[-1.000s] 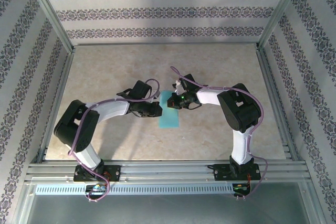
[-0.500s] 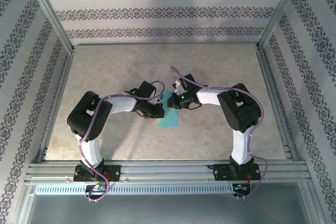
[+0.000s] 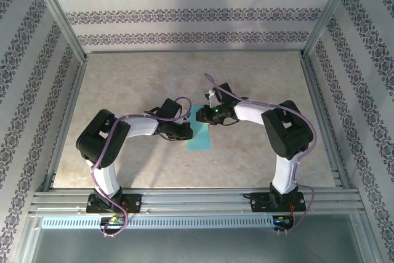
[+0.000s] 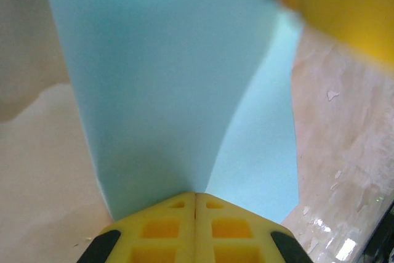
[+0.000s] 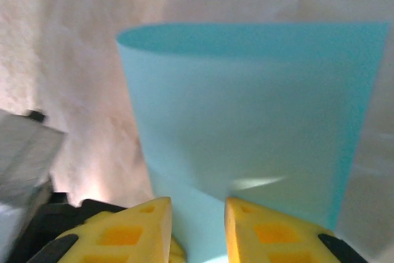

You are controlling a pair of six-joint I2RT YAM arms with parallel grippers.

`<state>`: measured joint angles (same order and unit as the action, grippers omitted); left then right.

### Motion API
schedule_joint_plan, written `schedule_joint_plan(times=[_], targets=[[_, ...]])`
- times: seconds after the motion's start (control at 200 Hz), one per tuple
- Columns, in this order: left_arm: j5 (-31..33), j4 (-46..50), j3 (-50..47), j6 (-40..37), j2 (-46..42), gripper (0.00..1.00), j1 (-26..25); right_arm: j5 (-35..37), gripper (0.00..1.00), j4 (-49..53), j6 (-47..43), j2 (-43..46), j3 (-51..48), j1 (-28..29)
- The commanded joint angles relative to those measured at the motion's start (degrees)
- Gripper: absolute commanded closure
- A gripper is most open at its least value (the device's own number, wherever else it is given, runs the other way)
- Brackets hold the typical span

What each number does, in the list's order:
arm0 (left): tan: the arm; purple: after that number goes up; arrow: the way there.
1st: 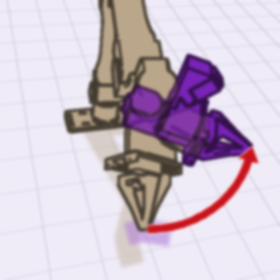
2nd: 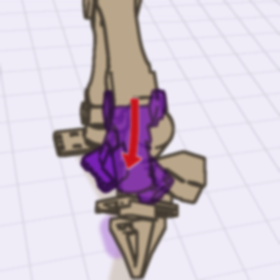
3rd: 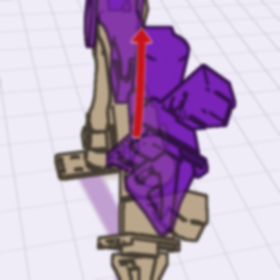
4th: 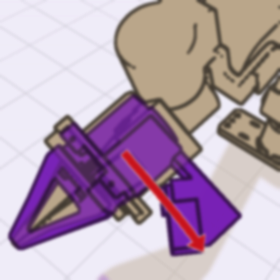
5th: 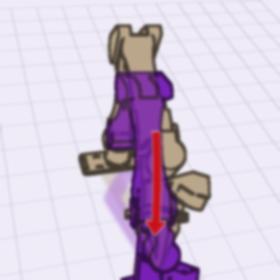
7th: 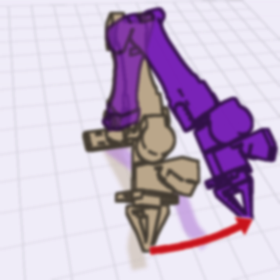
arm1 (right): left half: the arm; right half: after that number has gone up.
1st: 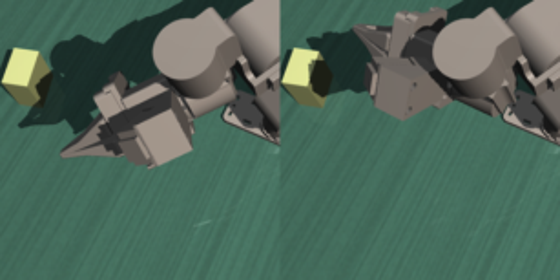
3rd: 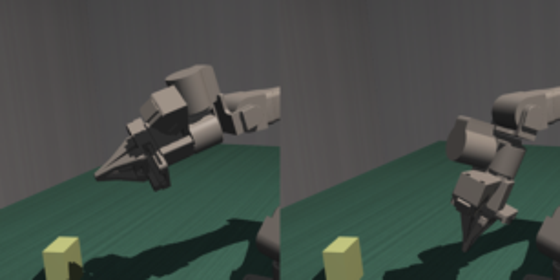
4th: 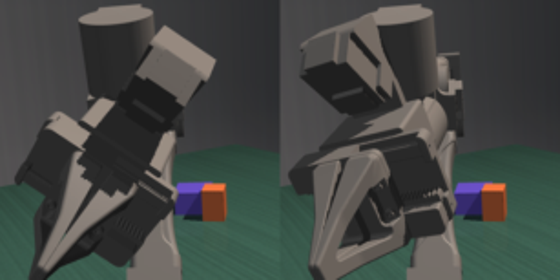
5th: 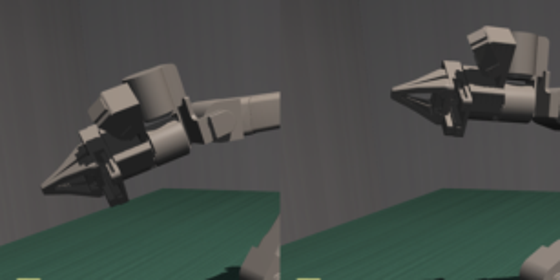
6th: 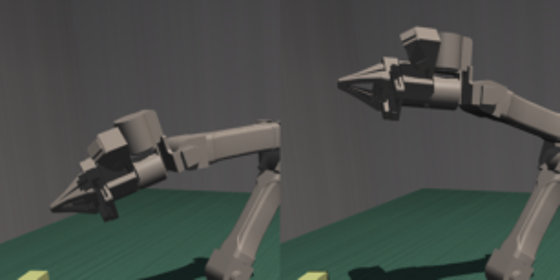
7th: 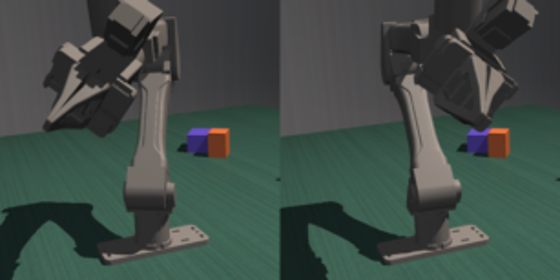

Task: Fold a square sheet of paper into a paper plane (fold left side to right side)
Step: Hold the square sheet of paper at the center of the table.

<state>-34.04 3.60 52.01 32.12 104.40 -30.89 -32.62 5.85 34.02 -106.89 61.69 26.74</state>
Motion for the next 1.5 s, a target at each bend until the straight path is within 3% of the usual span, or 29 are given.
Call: schedule_joint_plan(times=[0.0,0.175,0.51,0.829,1.044,1.499], targets=[[3.5,3.5,-2.9,2.3,1.0,0.96,-1.7,-1.3,0.76,2.3,-0.4,5.9,-3.5,-1.0],[3.7,3.7,-2.6,2.5,1.2,0.96,-2.2,-4.4,1.0,1.3,1.9,10.8,-11.1,0.3],[4.0,3.9,-2.3,2.6,0.8,0.96,-2.3,-2.4,1.0,-4.0,6.1,6.5,-14.8,5.8],[0.3,-0.8,-0.3,6.7,-1.3,0.95,-2.1,1.2,1.0,0.2,4.5,3.7,-14.8,5.8],[-5.4,-8.3,-0.5,9.7,-0.6,0.95,1.2,2.1,1.0,2.0,2.5,2.2,-15.1,5.3],[-3.6,-9.1,0.8,7.8,2.4,0.95,2.1,2.6,1.0,3.2,0.8,1.1,-14.8,4.7]])
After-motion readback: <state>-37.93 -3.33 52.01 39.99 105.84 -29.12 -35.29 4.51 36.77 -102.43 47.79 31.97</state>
